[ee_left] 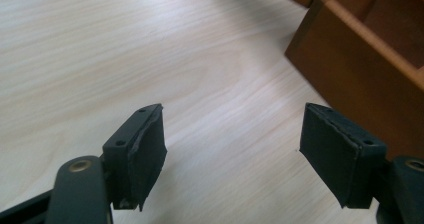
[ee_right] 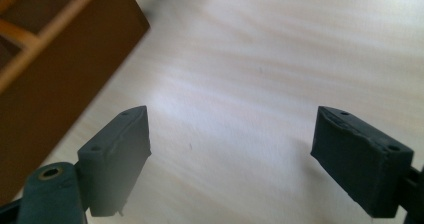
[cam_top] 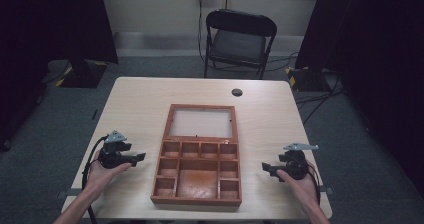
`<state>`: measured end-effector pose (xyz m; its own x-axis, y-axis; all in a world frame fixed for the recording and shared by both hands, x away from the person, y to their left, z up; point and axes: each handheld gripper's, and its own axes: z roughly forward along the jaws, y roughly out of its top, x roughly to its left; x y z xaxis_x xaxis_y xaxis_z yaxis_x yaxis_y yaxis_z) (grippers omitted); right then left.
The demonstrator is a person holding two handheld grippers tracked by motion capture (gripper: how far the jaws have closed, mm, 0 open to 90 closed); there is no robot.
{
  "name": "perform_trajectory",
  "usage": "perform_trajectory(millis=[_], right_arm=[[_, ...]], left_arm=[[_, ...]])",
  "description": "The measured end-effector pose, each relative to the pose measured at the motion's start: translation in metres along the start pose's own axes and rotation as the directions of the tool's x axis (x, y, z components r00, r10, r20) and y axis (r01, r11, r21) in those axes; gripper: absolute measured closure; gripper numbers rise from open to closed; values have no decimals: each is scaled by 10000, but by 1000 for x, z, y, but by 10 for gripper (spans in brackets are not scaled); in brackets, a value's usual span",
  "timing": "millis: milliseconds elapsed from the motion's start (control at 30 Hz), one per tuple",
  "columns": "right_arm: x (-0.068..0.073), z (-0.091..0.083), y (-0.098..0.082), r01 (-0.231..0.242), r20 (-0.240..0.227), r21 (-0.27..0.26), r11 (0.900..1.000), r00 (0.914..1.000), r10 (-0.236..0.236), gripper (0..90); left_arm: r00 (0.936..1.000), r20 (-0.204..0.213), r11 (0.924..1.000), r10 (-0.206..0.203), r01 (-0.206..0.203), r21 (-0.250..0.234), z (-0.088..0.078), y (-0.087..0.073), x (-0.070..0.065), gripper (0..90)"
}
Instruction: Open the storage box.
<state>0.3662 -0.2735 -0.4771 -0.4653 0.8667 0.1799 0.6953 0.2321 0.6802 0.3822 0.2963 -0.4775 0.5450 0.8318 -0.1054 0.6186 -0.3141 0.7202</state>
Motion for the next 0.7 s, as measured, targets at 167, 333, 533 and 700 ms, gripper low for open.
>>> perform_trajectory(millis=[167, 333, 533, 700], right_arm=[[-2, 4, -11, 133, 635, 217, 9997, 9979, -147, 147], [0, 8, -17, 574, 1579, -175, 9982, 9860, -539, 123], [1, 13, -21, 937, 1768, -465, 9945, 9806, -842, 75], [1, 13, -21, 899, 1858, -461, 9949, 9793, -799, 71]], left_arm=[[9992, -232, 9984, 328, -317, 472, 5, -9, 0, 224], [9943, -632, 9952, 856, -822, 537, 11, -13, -1, 196], [9941, -828, 9974, 700, -714, -135, 14, -20, -3, 150], [9939, -832, 9971, 719, -736, -175, 14, -20, -2, 137]])
